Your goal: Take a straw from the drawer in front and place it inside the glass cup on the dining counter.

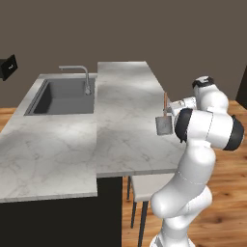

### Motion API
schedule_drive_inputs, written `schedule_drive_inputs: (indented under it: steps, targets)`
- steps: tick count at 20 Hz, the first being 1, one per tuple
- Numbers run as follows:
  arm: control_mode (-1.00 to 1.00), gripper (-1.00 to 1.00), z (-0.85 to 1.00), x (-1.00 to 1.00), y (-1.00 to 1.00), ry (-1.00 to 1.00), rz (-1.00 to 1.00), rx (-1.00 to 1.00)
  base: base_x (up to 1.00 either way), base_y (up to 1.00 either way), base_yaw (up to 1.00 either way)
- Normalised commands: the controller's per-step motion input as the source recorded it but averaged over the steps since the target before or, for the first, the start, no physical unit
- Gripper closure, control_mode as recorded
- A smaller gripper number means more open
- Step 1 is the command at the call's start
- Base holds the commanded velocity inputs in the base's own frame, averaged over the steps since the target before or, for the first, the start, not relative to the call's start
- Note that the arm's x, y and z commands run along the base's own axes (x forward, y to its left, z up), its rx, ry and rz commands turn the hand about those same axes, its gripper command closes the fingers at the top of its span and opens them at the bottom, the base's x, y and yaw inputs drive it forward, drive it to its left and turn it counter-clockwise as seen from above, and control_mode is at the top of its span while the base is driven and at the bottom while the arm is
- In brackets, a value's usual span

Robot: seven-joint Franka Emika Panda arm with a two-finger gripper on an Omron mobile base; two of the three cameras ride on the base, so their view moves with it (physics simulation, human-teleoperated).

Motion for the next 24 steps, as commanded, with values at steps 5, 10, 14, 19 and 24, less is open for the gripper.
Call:
schedule_drive_inputs:
  steps: [5,10,14,19,24]
  targets:
    - [-1.00,1.00,-0.03,-0.12,0.00,-0.13,0.03,0.00,0.00,0.00,0.00]
    - [-1.00,1.00,-0.01,-0.39,0.00,-0.11,0.01,0.00,0.00,0.00,0.00]
    - [-1.00,1.00,0.00,-0.42,0.00,-0.04,0.00,0.00,0.00,0.00,0.00]
    - [-1.00,-1.00,0.00,-0.10,0.16,0.00,0.00,0.00,0.00,0.00,0.00]
    - [-1.00,-1.00,0.00,0.00,0.21,0.00,0.00,0.00,0.00,0.00,0.00]
